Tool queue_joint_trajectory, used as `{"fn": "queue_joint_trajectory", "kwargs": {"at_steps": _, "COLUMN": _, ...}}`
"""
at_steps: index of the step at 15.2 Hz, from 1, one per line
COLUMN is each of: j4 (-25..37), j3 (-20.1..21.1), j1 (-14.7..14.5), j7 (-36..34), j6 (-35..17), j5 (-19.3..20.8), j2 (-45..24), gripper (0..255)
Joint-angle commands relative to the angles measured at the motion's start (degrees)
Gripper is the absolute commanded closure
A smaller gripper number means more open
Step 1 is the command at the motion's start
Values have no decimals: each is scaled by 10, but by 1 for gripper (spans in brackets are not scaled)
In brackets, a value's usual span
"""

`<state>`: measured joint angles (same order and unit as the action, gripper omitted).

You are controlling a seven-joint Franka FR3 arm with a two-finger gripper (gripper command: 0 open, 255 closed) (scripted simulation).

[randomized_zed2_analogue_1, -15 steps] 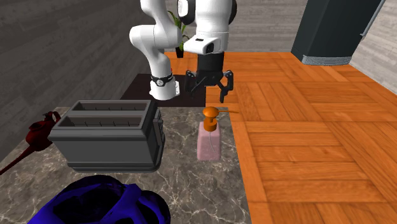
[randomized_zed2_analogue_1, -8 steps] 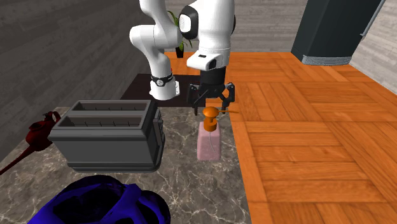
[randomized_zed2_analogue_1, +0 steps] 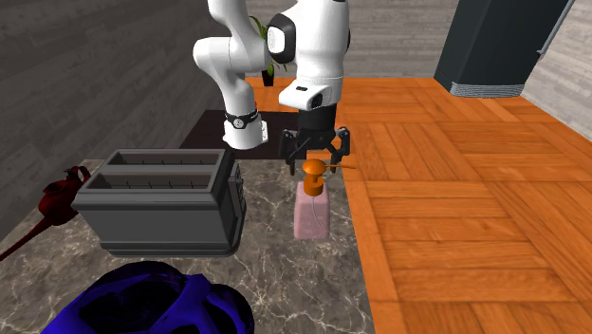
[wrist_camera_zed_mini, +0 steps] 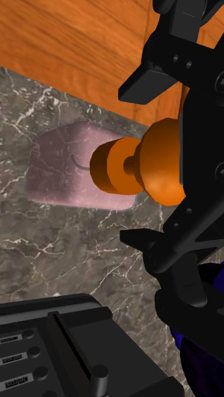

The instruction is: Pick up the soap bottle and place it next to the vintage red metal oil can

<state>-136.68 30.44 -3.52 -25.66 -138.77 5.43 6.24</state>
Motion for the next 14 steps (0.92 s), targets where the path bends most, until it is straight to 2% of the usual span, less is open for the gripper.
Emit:
{"fn": "queue_joint_trajectory", "kwargs": {"at_steps": 1, "j4": 0, "j3": 0, "j1": 0, "j7": 0, "j6": 0, "j5": 0, "j2": 0, "gripper": 255}}
{"fn": "queue_joint_trajectory", "kwargs": {"at_steps": 10, "j4": 0, "j3": 0, "j1": 0, "j7": 0, "j6": 0, "j5": 0, "j2": 0, "gripper": 255}}
{"fn": "queue_joint_trajectory", "kwargs": {"at_steps": 14, "j4": 14, "j3": -4, "j1": -3, "j7": 15, "j6": 31, "j5": -18, "j2": 21, "gripper": 255}}
